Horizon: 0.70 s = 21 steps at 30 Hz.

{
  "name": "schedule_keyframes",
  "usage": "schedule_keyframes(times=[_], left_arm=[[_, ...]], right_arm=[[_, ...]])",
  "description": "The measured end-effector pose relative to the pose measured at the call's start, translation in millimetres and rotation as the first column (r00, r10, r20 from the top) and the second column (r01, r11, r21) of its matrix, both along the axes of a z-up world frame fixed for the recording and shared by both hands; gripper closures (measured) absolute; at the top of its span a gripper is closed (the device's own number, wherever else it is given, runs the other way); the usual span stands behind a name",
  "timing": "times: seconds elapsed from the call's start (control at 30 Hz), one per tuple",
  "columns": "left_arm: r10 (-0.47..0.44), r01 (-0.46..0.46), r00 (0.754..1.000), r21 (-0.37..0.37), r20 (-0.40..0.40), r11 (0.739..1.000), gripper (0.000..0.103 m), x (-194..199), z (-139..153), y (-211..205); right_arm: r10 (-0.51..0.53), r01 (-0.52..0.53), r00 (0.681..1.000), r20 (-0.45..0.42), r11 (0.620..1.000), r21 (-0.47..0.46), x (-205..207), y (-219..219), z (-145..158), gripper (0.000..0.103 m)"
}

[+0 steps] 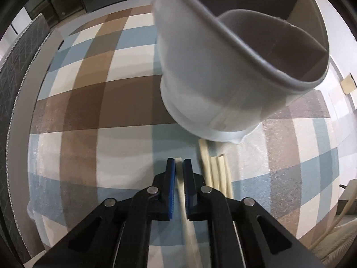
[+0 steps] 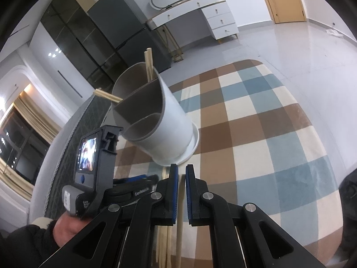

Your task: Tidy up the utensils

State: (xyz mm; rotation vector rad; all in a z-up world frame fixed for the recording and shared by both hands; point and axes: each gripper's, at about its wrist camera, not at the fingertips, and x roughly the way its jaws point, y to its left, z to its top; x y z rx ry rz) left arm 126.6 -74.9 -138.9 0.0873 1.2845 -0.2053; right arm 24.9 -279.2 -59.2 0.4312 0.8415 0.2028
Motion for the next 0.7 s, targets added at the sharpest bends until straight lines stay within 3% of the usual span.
schedule_keyframes(times=[0.17, 0.27, 0.4, 0.5, 0.7], left_arm=[[0.028, -0.023, 0.998, -0.097, 0.058, 0.995, 0.101, -6, 18, 16], [0.042, -0.018, 0.987, -0.155, 0.153, 0.988, 0.101, -23, 48, 27], [0.062, 0.019, 0.951, -0.258, 0.302, 0.966, 0.101, -59, 91, 45], [0.062, 0.044, 0.934, -0.285, 0.351, 0.958, 0.101, -78, 105, 41], [0.062, 0.058, 0.919, -0.287, 0.39, 0.956, 0.101, -104, 115, 42]], right_arm=[[-0.005, 0.005, 1.0, 0.007, 1.0, -0.003, 1, -3, 1, 0.097], [-0.003, 0.004, 0.999, 0.035, 1.0, -0.016, -3, -2, 7, 0.097], [0.027, -0.023, 0.991, 0.127, 0.999, -0.029, -18, 4, 25, 0.097], [0.076, -0.053, 0.977, 0.201, 0.991, -0.119, -31, 22, 38, 0.097], [0.115, -0.078, 0.965, 0.236, 0.984, -0.161, -42, 40, 47, 0.097]])
